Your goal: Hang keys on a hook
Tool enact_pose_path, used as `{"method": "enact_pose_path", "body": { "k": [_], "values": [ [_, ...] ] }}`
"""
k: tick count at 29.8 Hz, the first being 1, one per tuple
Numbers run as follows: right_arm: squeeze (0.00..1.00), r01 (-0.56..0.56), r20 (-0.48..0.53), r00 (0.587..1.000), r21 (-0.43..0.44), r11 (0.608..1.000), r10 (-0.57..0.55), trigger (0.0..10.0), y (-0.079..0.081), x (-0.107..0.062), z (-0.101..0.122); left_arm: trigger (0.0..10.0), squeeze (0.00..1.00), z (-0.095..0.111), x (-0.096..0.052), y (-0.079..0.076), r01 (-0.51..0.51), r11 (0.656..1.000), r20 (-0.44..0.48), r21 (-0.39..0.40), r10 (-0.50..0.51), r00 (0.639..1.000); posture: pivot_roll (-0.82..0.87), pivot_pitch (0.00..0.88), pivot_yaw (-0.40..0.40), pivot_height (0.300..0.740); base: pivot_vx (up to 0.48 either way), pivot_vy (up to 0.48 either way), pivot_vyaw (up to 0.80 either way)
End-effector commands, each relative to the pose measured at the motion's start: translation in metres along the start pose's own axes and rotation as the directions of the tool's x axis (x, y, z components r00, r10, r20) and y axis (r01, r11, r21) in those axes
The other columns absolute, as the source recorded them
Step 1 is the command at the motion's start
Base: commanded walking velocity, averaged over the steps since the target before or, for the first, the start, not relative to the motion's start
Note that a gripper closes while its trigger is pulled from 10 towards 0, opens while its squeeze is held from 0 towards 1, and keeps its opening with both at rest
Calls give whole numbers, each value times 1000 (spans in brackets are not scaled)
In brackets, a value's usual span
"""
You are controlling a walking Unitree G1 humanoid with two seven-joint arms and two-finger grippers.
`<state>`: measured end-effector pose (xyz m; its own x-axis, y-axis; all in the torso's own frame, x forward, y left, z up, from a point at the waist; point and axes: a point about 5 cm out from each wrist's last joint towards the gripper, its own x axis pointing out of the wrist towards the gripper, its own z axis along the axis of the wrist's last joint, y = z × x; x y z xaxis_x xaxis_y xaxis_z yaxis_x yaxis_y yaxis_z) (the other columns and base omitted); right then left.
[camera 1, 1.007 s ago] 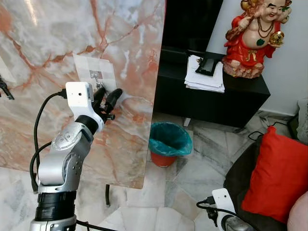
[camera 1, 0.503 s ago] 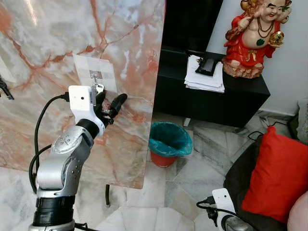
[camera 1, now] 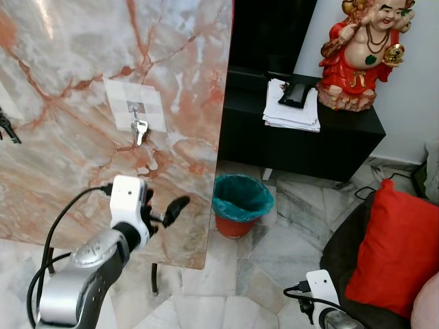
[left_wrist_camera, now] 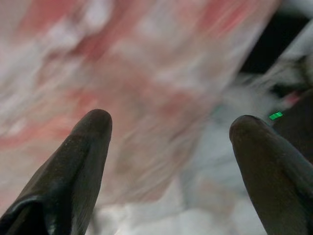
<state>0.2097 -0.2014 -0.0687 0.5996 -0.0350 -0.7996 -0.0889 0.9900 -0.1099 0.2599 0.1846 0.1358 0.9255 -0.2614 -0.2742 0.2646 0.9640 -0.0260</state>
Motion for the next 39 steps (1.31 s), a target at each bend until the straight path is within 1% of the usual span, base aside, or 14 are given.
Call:
{"method": "enact_pose_path", "body": {
  "k": [1, 4, 5, 7, 8, 15, 17, 22, 23, 24, 26, 27, 31, 39],
  "values": [
    [0, 24, -23, 999, 18, 1000, -24, 10000, -6, -2, -8, 10000, 0, -19, 2, 10, -67, 998, -55, 16, 68, 996, 85, 52, -88, 740, 0, 0, 0],
    [0, 33, -29, 999, 28, 999, -32, 10000, -6, -2, -11, 10000, 0, -52, 6, 29, -183, 983, -109, 3, 182, 977, 89, 41, -85, 740, 0, 0, 0],
    [0, 39, -33, 999, 43, 998, -38, 10000, -5, -2, -13, 10000, 0, -75, 7, 38, -239, 971, -155, 10, 238, 959, 91, 36, -80, 740, 0, 0, 0],
    [0, 46, -36, 998, 59, 997, -44, 10000, -6, -3, -14, 10000, 0, -81, 7, 41, -255, 967, -172, 19, 254, 952, 88, 33, -76, 740, 0, 0, 0],
    [0, 57, -41, 998, 80, 995, -53, 10000, -5, -3, -16, 10000, 0, -105, 6, 47, -292, 957, -236, 6, 285, 929, 86, 26, -66, 740, 0, 0, 0],
    [0, 50, -56, 997, 93, 994, -45, 10000, -1, -4, -23, 10000, 0, -141, 8, 48, -320, 947, -318, 1, 304, 898, 88, 26, -48, 740, 0, 0, 0],
    [0, 41, -62, 997, 97, 994, -35, 10000, 2, -4, -26, 10000, 0, -158, 9, 45, -318, 947, -370, 43, 311, 876, 80, 26, -40, 740, 0, 0, 0],
    [0, 51, -71, 997, 128, 990, -42, 10000, 1, -6, -32, 10000, 0, -190, 3, 33, -315, 949, -489, 21, 285, 824, 51, 26, -28, 740, 0, 0, 0],
    [0, 51, -71, 997, 128, 990, -42, 10000, 1, -6, -32, 10000, 0, -190, 3, 33, -315, 949, -489, 21, 285, 824, 51, 26, -28, 740, 0, 0, 0],
    [0, 52, -77, 996, 129, 990, -42, 10000, -1, -7, -36, 10000, 0, -201, -4, 30, -340, 940, -535, 14, 295, 792, 51, 26, -30, 740, 0, 0, 0],
    [0, 60, -87, 995, 126, 990, -49, 10000, -3, -8, -39, 10000, 0, -210, -10, 29, -352, 936, -569, 30, 305, 764, 48, 28, -35, 740, 0, 0, 0],
    [0, 56, -91, 995, 128, 990, -44, 10000, -3, -8, -41, 10000, 0, -218, -18, 29, -380, 925, -599, 30, 320, 734, 45, 28, -37, 740, 0, 0, 0],
    [0, 56, -92, 995, 130, 990, -44, 10000, -4, -8, -42, 10000, 0, -229, -28, 26, -401, 916, -639, 30, 326, 697, 40, 35, -49, 740, 0, 0, 0],
    [0, 54, -80, 996, 125, 991, -44, 10000, -2, -7, -36, 10000, 0, -236, -33, 23, -432, 902, -660, 5, 327, 676, 40, 48, -54, 740, 0, 0, 0]
  ]
}}
